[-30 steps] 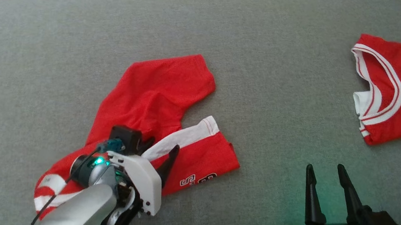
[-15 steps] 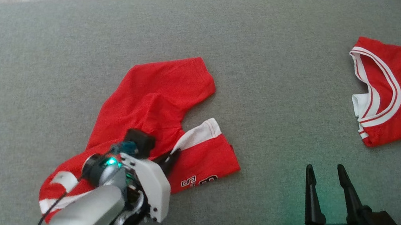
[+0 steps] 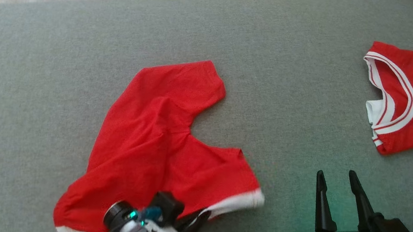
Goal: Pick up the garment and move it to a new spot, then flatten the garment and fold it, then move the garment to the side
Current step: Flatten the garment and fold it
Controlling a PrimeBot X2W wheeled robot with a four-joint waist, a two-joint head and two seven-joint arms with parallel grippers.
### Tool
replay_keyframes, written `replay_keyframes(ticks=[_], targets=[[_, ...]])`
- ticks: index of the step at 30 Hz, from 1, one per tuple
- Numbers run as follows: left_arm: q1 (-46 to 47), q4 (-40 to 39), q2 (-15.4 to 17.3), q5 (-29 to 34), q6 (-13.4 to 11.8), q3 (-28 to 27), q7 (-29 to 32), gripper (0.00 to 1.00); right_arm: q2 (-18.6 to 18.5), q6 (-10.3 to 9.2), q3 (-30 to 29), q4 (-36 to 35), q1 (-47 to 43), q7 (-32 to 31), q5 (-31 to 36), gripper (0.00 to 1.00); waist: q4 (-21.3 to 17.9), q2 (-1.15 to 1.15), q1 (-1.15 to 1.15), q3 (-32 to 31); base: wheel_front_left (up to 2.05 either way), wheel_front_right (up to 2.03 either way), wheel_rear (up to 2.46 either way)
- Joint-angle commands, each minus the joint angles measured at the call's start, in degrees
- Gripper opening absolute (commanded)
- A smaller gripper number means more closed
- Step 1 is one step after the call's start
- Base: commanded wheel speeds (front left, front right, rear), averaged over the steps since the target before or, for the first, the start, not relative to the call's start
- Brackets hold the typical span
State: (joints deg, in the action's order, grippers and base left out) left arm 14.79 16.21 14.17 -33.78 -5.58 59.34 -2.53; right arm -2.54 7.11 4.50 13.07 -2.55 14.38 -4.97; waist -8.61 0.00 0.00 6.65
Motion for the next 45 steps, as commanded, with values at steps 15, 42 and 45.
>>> replay_keyframes(ticks=[15, 42, 45], targets=[[-1.97, -7.15, 0.82, -1.95, -4.20, -8.12, -10.05, 1.00, -0.33, 0.37, -0.12, -1.81, 0.98, 0.62, 0.46, 1.00, 2.97, 0.00, 0.00, -1.41, 0.00, 0.00, 0.00], [-22.13, -13.23, -1.40, 13.91, -7.69, -40.28, -12.46, 1.00, -0.33, 0.37, -5.56, -2.44, -5.75, 0.62, 1.61, 1.00, 13.55, 0.00, 0.00, -8.48, 0.00, 0.00, 0.00], [-22.73, -12.39, -2.87, 15.46, -5.94, -42.39, -12.46, 1.00, -0.33, 0.37, -5.17, -2.06, -5.99, 0.62, 1.36, 1.00, 13.28, 0.00, 0.00, -8.75, 0.00, 0.00, 0.00]])
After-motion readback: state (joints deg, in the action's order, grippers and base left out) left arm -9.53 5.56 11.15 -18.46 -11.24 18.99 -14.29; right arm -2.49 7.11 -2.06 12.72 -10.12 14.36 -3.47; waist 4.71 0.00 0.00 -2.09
